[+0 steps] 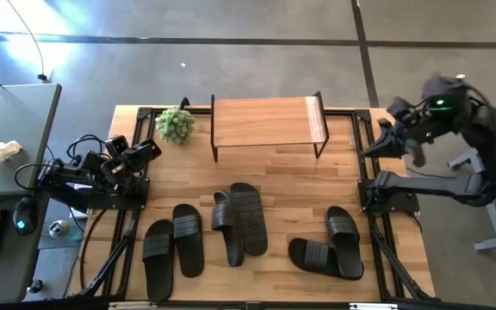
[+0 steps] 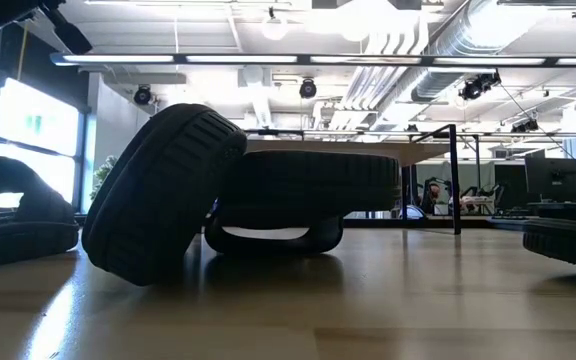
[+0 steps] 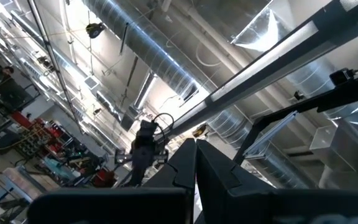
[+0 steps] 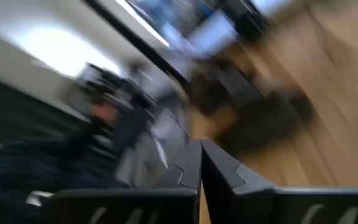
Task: Pick and place slides into the shelf
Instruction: Put the black slipper under the shelf
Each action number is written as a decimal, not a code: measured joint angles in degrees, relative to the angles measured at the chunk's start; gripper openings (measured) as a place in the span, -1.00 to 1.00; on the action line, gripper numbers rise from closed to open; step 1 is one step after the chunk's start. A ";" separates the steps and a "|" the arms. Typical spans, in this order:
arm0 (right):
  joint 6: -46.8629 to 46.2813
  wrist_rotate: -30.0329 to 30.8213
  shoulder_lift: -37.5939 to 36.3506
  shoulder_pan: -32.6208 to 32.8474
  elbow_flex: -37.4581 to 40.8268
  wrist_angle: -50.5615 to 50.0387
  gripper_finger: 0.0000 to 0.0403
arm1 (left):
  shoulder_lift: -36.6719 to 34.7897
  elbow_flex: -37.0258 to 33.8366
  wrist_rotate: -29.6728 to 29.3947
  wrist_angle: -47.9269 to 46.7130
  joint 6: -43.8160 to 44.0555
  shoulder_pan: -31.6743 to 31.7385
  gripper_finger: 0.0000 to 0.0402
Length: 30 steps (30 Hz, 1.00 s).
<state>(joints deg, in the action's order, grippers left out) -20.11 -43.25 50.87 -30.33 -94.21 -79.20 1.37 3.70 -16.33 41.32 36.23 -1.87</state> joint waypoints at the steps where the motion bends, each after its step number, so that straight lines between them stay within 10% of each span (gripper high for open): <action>1: 0.76 2.92 0.62 0.76 -0.95 -5.17 -1.00 | 0.00 0.00 -0.31 -0.20 0.02 0.00 -1.00; 10: -5.32 12.17 0.27 9.35 4.53 -2.75 -1.00 | -0.01 0.00 -1.66 -3.22 0.22 -0.02 -1.00; 21: -18.63 2.72 8.60 27.91 25.10 38.74 -1.00 | 0.00 0.00 -1.69 -4.04 0.44 0.00 -1.00; 30: -42.95 23.92 11.44 53.36 26.05 17.93 -1.00 | 0.00 0.00 -1.84 -7.22 0.20 0.00 -1.00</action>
<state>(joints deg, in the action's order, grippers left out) -63.06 -19.33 62.31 23.02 -68.16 -61.27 1.37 3.70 -18.17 34.11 36.42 -1.87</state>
